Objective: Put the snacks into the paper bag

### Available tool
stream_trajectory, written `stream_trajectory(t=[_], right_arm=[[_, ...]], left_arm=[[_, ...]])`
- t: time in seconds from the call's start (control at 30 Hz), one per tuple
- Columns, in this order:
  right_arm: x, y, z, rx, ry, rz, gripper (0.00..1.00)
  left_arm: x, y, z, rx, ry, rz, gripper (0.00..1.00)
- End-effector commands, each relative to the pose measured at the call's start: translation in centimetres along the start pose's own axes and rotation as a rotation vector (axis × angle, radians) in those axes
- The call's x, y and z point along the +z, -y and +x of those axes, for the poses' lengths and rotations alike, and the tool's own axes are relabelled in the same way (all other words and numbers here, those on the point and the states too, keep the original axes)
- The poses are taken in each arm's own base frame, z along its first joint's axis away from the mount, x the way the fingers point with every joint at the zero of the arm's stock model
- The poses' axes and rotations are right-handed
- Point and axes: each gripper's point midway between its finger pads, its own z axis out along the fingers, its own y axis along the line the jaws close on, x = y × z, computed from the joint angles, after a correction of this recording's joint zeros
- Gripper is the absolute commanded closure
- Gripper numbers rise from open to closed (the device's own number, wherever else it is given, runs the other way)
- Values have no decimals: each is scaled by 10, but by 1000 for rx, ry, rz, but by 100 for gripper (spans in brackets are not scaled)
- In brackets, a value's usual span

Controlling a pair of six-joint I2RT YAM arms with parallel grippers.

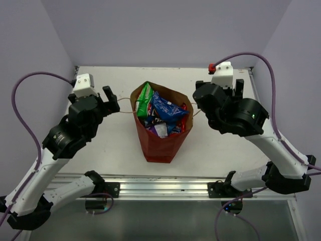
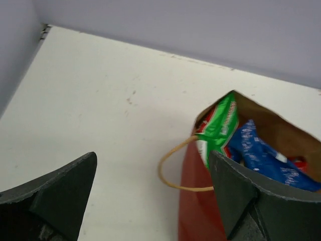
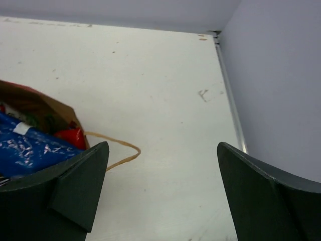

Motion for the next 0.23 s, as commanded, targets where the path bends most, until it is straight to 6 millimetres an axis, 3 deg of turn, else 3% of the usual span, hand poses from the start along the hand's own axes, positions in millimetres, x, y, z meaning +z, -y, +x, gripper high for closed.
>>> stream_trajectory(t=[0.0,0.13,0.2], right_arm=[[0,43,12,-185,-2,221,6],[0,43,20,-170,-19,208,11],[0,41,19,-164,-17,198,8]], left_arm=[[15,-57,43,134,-103,-205,3],[5,-79,31,96,-56,-245,2],[4,-80,30,104,-57,-249,2]])
